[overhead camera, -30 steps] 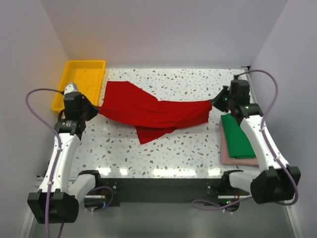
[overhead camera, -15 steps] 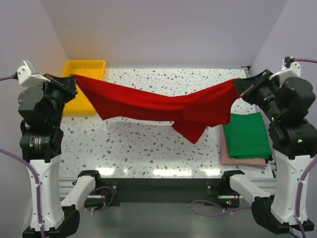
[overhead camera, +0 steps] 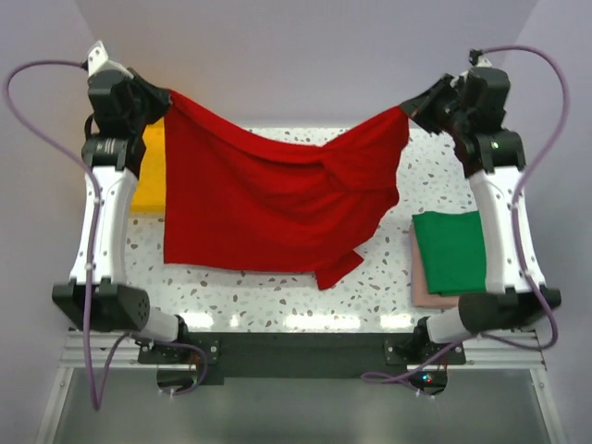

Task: Fold and stack the t-shirts
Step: Flatten the tshirt out

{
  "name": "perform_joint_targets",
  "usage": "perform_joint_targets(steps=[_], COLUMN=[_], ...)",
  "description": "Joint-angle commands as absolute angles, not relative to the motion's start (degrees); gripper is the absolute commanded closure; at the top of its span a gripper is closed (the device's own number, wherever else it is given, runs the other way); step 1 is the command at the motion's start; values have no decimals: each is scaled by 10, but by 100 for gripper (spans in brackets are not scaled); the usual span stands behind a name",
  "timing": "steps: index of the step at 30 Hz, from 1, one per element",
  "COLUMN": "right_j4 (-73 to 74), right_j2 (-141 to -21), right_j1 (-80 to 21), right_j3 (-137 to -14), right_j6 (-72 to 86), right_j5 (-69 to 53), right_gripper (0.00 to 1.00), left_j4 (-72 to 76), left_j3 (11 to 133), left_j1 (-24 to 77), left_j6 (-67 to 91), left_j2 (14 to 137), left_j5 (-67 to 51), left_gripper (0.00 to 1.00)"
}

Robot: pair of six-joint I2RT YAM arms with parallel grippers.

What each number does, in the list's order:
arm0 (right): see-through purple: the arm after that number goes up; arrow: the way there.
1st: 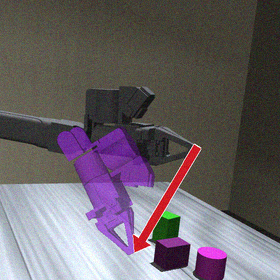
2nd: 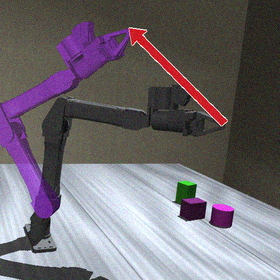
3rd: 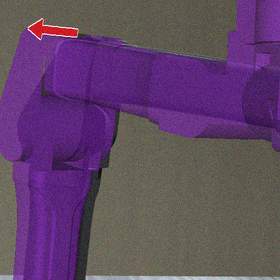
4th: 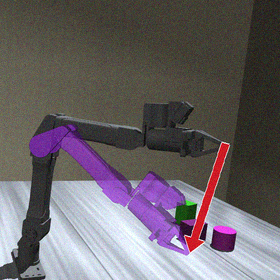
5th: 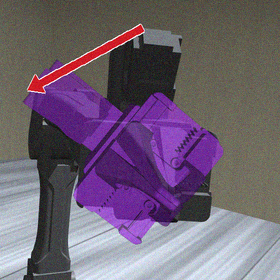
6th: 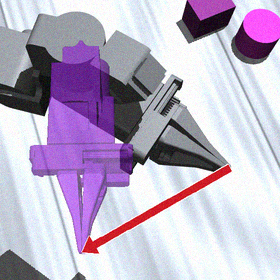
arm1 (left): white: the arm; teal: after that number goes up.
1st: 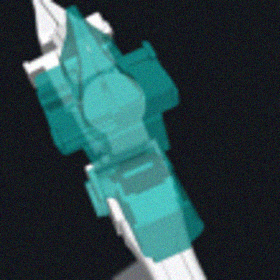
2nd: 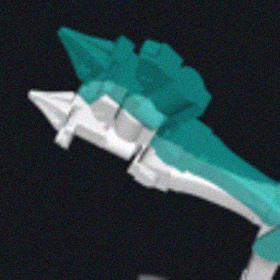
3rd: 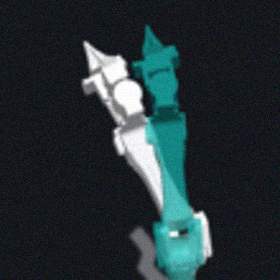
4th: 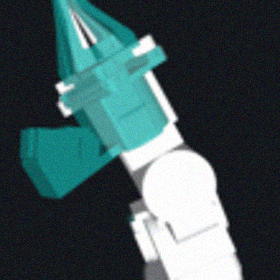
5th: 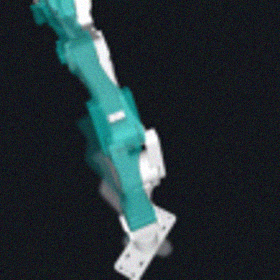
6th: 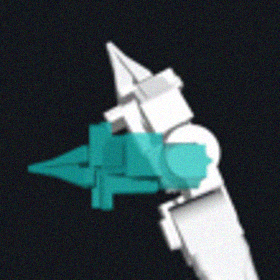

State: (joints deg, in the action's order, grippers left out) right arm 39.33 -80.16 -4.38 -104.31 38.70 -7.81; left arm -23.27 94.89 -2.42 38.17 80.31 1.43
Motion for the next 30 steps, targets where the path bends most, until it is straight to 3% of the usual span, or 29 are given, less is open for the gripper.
perform_joint_targets(steps=[1, 6, 11, 16, 23, 26, 27, 28, 30], right_j4=[253, 222, 193, 141, 131, 139, 141, 151, 186], right_j2=[-900, -1007, -1030, -953, -846, -863, -874, -889, -934], right_j1=[-41, -40, -32, -23, -13, -12, -12, -11, -11], right_j3=[-1131, -1327, -1376, -1172, -830, -724, -697, -693, -709], right_j6=[408, 410, 414, 426, 438, 427, 420, 414, 381], right_j5=[-125, -149, -141, -137, -128, -121, -117, -124, -134], right_gripper=[100, 100, 100, 100, 100, 81, 64, 57, 42], left_j4=[-151, -150, -104, -67, 9, 26, 36, 39, 34], left_j3=[1074, 1283, 1311, 1177, 793, 657, 628, 605, 559], left_j1=[-44, -64, -102, -116, -116, -115, -116, -115, -115], left_j6=[394, 428, 460, 453, 443, 453, 456, 457, 459], left_j2=[901, 1064, 1090, 1039, 908, 884, 882, 880, 879], left_j5=[-20, -72, -112, -120, -135, -150, -152, -154, -160], left_gripper=[100, 100, 100, 100, 100, 84, 78, 65, 57])
